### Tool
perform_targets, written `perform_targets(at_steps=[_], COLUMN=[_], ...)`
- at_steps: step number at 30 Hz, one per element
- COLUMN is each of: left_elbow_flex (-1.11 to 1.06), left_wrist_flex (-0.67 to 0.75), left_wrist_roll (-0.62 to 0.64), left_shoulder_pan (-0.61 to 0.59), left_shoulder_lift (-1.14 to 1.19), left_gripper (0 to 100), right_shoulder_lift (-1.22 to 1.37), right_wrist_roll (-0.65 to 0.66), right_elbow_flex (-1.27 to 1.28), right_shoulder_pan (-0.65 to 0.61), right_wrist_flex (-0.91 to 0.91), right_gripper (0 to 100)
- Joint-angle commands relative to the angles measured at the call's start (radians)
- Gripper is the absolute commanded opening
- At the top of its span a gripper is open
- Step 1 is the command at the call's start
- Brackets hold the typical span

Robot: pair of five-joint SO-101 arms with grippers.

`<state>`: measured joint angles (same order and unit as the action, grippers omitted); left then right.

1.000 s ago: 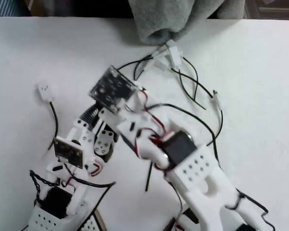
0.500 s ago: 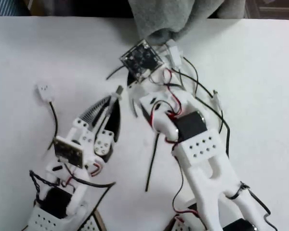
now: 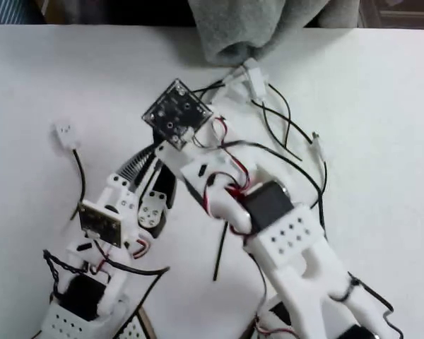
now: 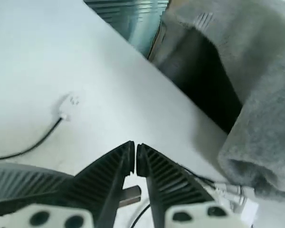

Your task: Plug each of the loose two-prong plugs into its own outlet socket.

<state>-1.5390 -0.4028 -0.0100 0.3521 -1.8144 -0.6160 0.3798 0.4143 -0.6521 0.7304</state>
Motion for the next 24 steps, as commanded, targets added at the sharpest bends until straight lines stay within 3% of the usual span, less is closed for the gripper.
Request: perform_targets(at_steps=[1,8,14,18,21,24], left_elbow_flex=[0.009,0.009,0.009,0.009,0.049,0.135], left_wrist_flex=[0.023,0.023,0.023,0.008,-0.084,-0.153], left_wrist_roll=[0.008,0.011,0.014,0.012,0.008,-0.071], left_shoulder_pan=[0.005,0.005,0.005,0.004,-0.036,-0.067], left_shoulder_lift=[-0.012,-0.012,-0.012,-0.008,-0.004,0.064], left_gripper=[2,2,2,2,2,2], right_shoulder_lift=[0.111,0.197,0.17,0.058,-0.05,-0.122], right_wrist_roll=[0.002,0.009,0.009,0.009,0.009,0.002], right_elbow_flex=[-0.025,-0.026,-0.031,-0.031,-0.026,-0.012], right_shoulder_pan=[0.079,0.288,0.363,0.417,0.496,0.613], right_wrist_flex=[-0.041,-0.099,-0.084,0.027,0.179,0.338], right_gripper=[1.9,1.9,1.9,1.9,1.9,1.9])
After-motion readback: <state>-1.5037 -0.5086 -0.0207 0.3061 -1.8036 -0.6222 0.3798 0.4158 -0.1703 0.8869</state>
